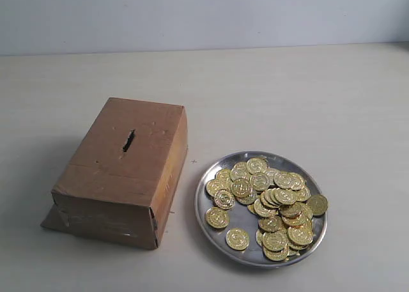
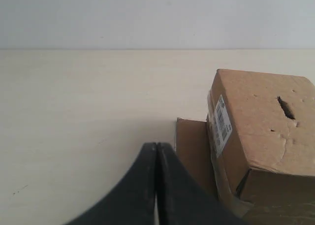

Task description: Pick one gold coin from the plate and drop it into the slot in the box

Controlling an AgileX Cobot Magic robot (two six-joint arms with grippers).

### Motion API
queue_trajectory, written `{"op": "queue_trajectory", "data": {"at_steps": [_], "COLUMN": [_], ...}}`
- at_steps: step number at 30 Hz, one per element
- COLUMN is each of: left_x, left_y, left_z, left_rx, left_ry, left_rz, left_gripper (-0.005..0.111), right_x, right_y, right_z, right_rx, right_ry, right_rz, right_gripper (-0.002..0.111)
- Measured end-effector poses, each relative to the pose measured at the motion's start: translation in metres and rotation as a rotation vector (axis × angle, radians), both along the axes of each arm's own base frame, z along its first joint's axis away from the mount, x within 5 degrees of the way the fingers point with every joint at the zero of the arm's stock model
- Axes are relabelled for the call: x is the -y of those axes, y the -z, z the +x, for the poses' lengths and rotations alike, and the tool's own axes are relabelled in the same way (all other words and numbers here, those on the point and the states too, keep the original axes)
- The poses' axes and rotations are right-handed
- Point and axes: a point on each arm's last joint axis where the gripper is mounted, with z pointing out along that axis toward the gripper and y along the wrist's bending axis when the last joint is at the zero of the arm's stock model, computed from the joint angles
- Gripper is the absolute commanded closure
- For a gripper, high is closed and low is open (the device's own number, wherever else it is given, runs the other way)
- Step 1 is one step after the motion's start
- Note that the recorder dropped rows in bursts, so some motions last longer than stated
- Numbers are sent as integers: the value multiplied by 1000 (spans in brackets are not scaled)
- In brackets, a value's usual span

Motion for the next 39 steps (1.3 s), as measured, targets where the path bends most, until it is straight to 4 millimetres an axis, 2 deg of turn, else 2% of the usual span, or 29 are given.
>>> {"op": "queue_trajectory", "data": {"at_steps": [19,22,25,26,30,32,35,37,39], "left_x": [0,0,-1,-1,0,1,3,4,6], "left_y": [0,-5,-15,-19,-29,-42,-65,-81,-99], "left_z": [0,2,3,3,2,-1,-8,-15,-24], "left_rx": [0,66,176,212,203,197,203,214,228], "left_ry": [0,-6,-20,-29,-35,-25,5,38,87], "left_rz": [0,0,-64,-123,-269,-335,-380,-324,-217], "left_gripper": [107,107,107,107,107,107,107,107,107], "right_x": [0,1,2,1,-2,-4,-5,-7,-12], "right_y": [0,-2,-16,-26,-55,-67,-77,-78,-77], "right_z": [0,0,2,2,-6,-13,-21,-22,-20], "right_rx": [0,21,185,292,623,773,867,833,727], "right_ry": [0,3,4,0,-17,-48,-154,-224,-292], "right_rz": [0,-53,-124,-127,-96,24,373,555,657], "right_gripper": [108,108,108,108,108,108,108,108,108]}}
